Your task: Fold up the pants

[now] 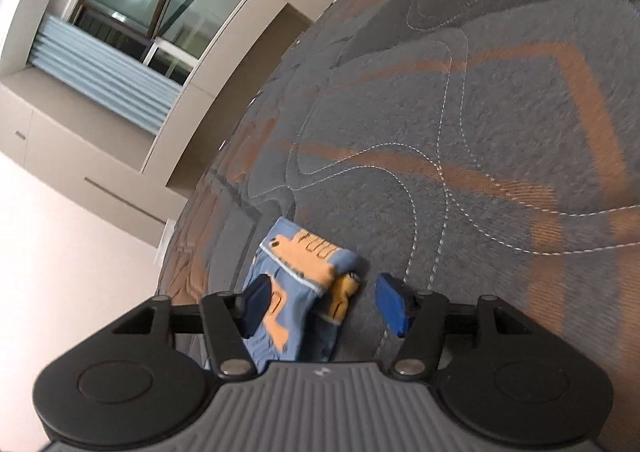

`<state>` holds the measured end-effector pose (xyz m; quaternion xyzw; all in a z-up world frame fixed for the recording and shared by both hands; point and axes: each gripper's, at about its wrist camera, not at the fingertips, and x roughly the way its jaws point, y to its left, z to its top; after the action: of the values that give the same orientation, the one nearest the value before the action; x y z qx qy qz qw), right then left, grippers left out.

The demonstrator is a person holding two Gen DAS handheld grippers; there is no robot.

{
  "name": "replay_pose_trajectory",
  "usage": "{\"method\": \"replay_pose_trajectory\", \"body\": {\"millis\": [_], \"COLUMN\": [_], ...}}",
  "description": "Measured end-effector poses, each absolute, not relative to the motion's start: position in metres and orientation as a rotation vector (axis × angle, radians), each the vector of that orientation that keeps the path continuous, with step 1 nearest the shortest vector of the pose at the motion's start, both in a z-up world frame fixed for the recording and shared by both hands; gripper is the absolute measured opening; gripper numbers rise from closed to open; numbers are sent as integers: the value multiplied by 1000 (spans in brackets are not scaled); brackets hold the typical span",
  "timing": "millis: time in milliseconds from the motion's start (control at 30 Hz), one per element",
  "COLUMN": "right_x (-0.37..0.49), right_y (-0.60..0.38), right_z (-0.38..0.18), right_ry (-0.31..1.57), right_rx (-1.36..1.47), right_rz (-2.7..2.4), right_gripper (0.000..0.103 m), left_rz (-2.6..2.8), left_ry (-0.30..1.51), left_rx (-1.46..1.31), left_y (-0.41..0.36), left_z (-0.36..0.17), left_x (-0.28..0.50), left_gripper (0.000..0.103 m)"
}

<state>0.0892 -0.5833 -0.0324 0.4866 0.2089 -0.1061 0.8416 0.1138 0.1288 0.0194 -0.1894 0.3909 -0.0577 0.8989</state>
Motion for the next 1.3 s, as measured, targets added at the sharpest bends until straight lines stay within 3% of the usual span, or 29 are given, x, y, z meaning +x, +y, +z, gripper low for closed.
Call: {"method": "replay_pose_trajectory", "body": {"millis": [33,100,200,533,833,1100,1300], "right_x": [94,104,106,28,-54,-38,2], "right_y": [-582,-576,-566,-472,-397,-407,-425], "right_z": [-33,-35,-32,31,8,9,65], "right_ry": [446,472,468,332,380,357,259], "right_rx": [1019,992,965,744,634,597,532], "right_rz": [-234,-262,-289,-283,-327,-301,-236], "right_gripper": [47,24,16,14,15,15,14], "left_rz": [-118,-115,-113,-171,-194,-174,-196], "left_ry": [807,804,796,667,774,746,650], "left_rx": [-390,-385,-363,-301,-434,-378,-377], "left_y": [128,127,127,159,216,201,185], "left_z": [20,22,32,76,24,40,92], "left_x": [114,115,123,171,201,198,215], "left_gripper": [21,21,21,20,22,20,20]}}
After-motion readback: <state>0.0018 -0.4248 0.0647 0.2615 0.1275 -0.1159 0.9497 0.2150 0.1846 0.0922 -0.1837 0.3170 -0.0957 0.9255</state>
